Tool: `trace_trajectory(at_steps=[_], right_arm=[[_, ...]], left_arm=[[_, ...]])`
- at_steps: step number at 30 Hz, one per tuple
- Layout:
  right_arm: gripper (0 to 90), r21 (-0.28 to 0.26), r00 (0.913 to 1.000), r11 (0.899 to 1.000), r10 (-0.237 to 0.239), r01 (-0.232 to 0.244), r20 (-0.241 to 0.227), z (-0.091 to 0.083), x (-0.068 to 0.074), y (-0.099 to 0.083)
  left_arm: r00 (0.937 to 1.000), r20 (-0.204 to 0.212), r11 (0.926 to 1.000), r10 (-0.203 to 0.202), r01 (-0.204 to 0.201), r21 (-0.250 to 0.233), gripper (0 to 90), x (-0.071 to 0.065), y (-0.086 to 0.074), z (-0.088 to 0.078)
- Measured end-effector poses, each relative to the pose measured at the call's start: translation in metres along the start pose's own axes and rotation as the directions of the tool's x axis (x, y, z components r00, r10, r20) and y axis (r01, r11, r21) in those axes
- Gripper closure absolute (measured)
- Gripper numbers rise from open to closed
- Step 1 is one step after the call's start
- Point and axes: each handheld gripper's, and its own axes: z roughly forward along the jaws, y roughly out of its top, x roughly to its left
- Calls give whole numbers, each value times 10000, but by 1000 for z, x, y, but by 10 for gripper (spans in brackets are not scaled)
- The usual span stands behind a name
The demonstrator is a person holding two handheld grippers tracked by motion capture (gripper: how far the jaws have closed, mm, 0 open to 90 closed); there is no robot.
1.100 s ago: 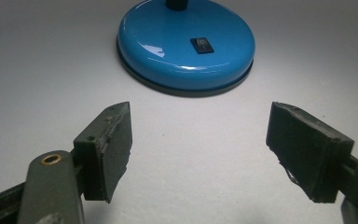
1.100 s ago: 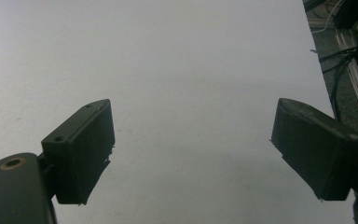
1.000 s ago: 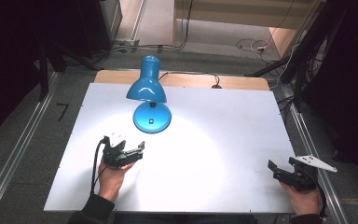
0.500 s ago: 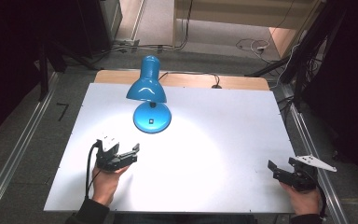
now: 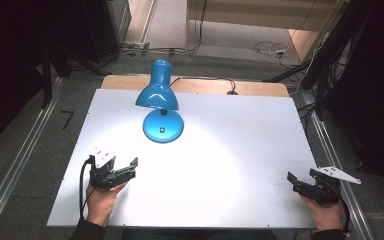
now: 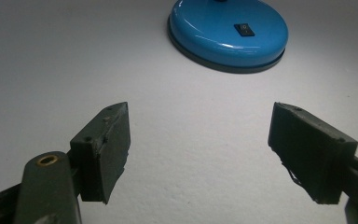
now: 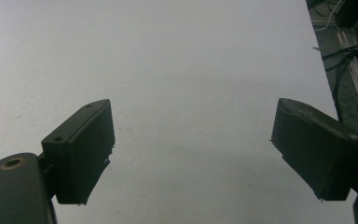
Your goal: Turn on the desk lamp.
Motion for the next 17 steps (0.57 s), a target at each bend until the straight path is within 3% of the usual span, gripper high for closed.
trace_trajectory(at_steps=[7,12,17], right_arm=[[117,11,10000,10000,-17,17,44,1,-1,0],[117,-10,10000,10000,-17,17,90,0,-2,0],[110,-53,9996,9999,-104,106,256,2,-2,-1]], left_arm=[[9988,-479,9999,-101,102,25,196,14,-6,-10],[9929,-1059,9985,-549,538,-125,158,30,-9,-19],[9896,-1317,9957,-571,661,647,113,44,-18,-16]])
